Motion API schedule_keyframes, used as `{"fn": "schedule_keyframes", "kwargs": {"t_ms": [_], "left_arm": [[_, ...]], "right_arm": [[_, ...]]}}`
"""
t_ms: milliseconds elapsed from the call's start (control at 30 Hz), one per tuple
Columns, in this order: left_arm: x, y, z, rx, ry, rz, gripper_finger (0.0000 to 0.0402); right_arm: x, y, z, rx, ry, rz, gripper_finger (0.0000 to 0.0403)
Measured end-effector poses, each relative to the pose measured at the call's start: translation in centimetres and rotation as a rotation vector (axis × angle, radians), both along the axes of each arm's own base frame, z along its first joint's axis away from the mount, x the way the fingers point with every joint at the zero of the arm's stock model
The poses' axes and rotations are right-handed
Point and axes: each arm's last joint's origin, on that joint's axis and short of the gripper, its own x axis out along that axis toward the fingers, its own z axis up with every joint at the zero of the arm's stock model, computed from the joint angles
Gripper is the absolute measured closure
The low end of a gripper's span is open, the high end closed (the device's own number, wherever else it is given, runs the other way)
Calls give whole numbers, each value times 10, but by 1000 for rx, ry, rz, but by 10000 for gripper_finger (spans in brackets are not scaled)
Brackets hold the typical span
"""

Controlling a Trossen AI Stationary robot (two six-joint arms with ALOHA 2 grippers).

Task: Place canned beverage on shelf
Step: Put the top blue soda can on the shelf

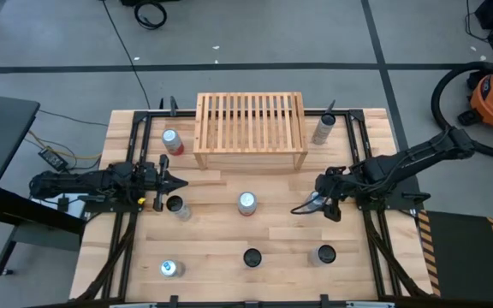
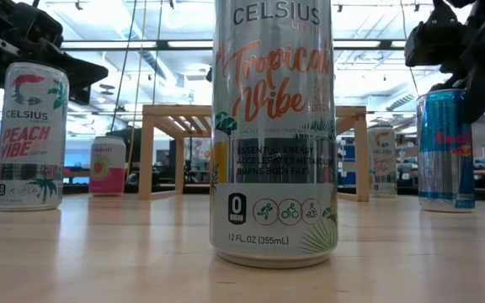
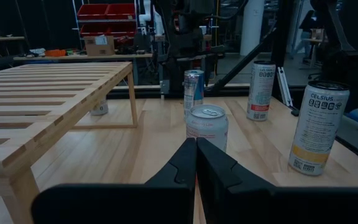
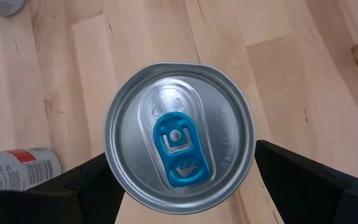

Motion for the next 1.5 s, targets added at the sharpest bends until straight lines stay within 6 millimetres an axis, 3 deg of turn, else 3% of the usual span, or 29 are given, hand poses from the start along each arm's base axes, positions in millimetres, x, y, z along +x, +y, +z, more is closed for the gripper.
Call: {"fn": "schedule_keyframes", "kwargs": {"t_ms": [667,967,1500], "left_arm": [[0,0,0,0,1,0,384],[0,0,0,0,0,0,384],[0,0,0,0,1,0,384]], "right_arm": [[5,1,1,17,-40,-16,58],[15,4,-10,-23,15,13,161],[17,2,-5,-42,-11,-39,161]]}}
